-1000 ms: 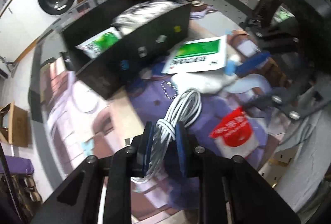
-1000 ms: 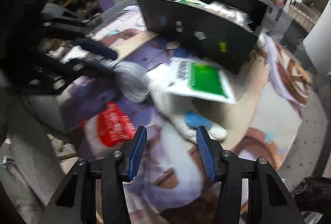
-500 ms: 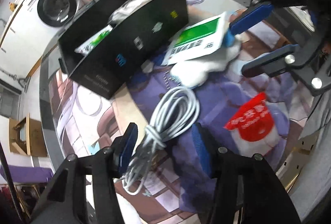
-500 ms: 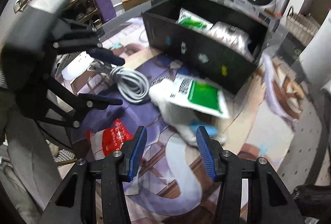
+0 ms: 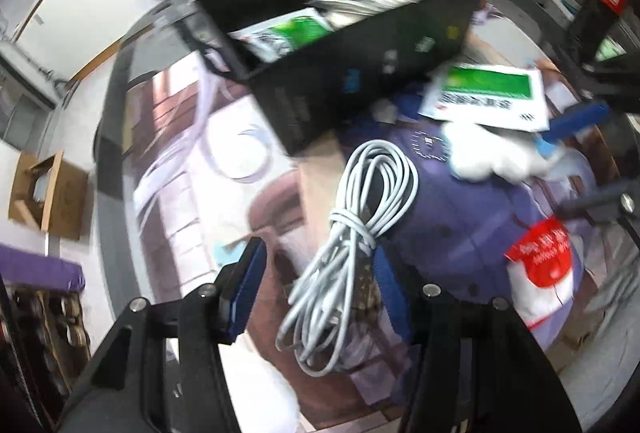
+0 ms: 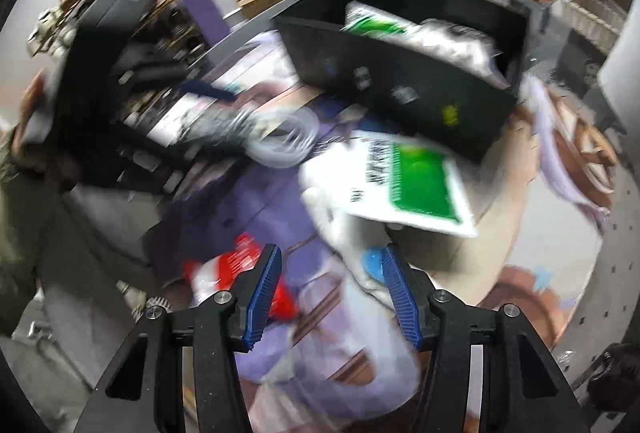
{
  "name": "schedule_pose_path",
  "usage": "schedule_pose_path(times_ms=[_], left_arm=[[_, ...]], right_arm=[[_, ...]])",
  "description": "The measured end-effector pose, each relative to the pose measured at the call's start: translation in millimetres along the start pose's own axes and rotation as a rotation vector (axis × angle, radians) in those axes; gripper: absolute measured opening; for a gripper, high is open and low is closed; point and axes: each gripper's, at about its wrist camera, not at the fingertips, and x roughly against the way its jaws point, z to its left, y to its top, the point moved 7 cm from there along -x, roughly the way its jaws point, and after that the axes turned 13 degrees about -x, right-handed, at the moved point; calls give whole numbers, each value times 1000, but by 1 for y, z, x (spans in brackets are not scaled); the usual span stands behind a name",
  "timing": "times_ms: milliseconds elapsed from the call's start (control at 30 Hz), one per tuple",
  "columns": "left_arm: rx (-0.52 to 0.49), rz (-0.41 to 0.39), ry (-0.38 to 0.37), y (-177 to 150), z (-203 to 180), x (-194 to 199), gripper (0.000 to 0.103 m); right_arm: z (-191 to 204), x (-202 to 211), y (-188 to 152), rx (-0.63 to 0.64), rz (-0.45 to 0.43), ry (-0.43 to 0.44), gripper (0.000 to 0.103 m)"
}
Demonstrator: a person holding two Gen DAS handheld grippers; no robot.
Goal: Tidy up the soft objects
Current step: 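Move the left gripper to the white cable coil and grasp it, then grasp the white plush toy with the right gripper while the left holds the cable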
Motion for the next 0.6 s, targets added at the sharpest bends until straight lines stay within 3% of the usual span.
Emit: schedule_pose_path(times_ms=[167,367,500,600], left_arm=[[-25,-10,12,4,-7,1,55],[-45,-7,22,6,-17,-3,54],[-41,-10,21,7,-18,-2,54],[-36,-7,15,7,-19,-1,54]], right_arm=[[4,0,11,29,-68,-56,54],[8,-27,7,57,-17,-131,54],[20,-28,1,76,13,-79,54],[20,-31,2,81,11,-101,54]])
